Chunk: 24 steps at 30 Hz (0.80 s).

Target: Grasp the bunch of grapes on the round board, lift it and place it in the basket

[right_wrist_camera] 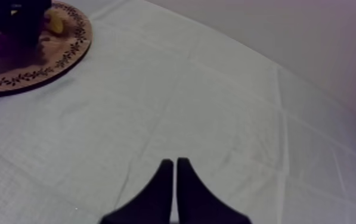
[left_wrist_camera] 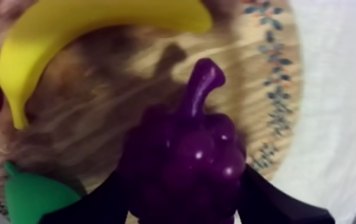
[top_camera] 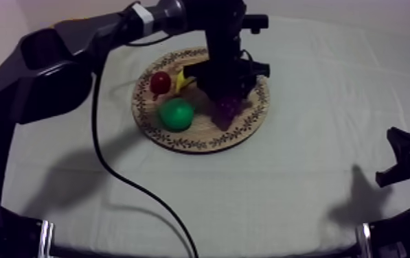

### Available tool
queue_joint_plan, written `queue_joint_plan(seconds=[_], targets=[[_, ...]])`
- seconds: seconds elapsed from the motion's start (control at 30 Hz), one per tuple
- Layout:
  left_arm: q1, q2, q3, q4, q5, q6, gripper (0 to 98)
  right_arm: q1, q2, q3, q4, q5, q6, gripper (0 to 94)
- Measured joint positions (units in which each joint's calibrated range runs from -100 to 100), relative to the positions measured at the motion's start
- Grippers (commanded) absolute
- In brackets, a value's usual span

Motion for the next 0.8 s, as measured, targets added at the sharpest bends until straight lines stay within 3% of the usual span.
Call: queue_joint_plan(seconds=[0.47, 0.8], targets=[[1.1, -19.3, 5.4, -2.19, 1.3, -5.0, 49.7, 0.0, 0.0, 0.0, 0.0, 0.0, 0.0, 0.3], [-2.6, -27.8, 11.8, -3.58, 1.6, -7.3, 49.5, 0.0, 0.0, 0.0, 0.0, 0.0, 0.0, 0.3]])
